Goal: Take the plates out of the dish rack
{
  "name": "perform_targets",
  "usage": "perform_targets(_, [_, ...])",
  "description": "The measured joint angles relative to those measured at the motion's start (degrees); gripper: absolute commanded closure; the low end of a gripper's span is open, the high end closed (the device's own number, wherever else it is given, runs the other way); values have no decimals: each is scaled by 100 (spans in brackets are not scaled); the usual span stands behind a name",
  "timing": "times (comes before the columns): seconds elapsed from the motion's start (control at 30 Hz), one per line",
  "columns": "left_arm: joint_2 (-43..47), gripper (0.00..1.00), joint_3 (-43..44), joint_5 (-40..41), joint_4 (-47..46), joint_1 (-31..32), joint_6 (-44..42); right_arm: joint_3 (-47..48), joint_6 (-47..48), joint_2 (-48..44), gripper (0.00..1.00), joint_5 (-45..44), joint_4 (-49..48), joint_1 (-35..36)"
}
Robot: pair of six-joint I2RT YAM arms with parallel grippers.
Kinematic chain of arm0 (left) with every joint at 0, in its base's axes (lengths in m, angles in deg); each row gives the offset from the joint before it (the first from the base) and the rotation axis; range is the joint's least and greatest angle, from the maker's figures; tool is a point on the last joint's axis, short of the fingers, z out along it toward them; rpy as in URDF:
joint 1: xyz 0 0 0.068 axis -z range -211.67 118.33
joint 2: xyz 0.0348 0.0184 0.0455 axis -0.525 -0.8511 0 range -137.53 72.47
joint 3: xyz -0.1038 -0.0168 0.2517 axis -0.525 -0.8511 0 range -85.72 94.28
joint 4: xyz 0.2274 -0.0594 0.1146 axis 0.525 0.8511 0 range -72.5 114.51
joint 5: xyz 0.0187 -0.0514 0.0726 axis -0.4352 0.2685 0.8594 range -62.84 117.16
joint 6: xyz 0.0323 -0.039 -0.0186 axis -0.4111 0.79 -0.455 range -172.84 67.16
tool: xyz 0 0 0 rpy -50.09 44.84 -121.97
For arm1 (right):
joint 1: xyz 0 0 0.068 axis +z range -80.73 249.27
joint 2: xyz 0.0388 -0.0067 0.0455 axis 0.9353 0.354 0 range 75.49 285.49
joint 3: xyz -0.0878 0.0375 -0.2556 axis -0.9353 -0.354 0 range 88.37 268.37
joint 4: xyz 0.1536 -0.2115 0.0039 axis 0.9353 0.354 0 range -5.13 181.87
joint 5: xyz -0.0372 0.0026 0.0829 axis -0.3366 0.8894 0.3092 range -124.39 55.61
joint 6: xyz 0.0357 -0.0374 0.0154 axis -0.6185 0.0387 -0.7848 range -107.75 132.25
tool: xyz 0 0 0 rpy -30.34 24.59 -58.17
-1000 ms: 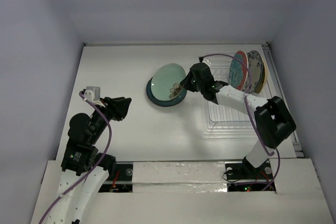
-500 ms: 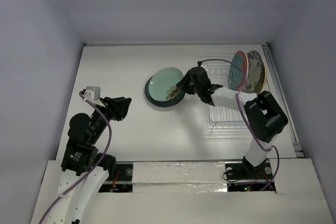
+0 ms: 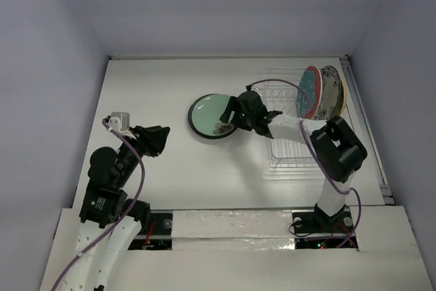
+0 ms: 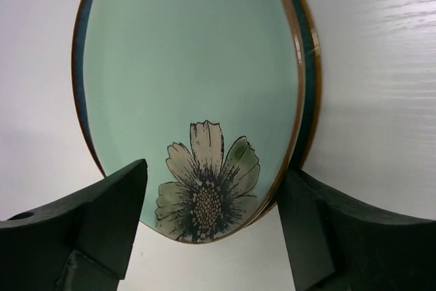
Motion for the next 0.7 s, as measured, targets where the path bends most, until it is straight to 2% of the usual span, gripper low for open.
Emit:
perform_targets(0.07, [2,67,0,0,0,0,0,173,138,68,13,-42,212,107])
perform_targets(0.27, [2,67,0,-17,0,-2,0,564,553,105,0,-372,927,389])
perform_targets(0.53, [2,67,0,-35,0,-4,0,817,1097,35,2,-901,1923,501])
perform_targets(0.57, [2,67,0,-42,0,-4,0,817,1143,-28,6,-949,2028,501])
perform_targets(0.63, [2,67,0,-46,0,-4,0,813,1259,-273,22,-1036,2232,501])
perform_targets(0.67, [4,67,0,-46,0,-4,0,798,1300,-474,59,-1108,2321,498])
perform_targets(0.7, [4,67,0,-46,0,-4,0,774,1362,-708,79,-1178,2361,498])
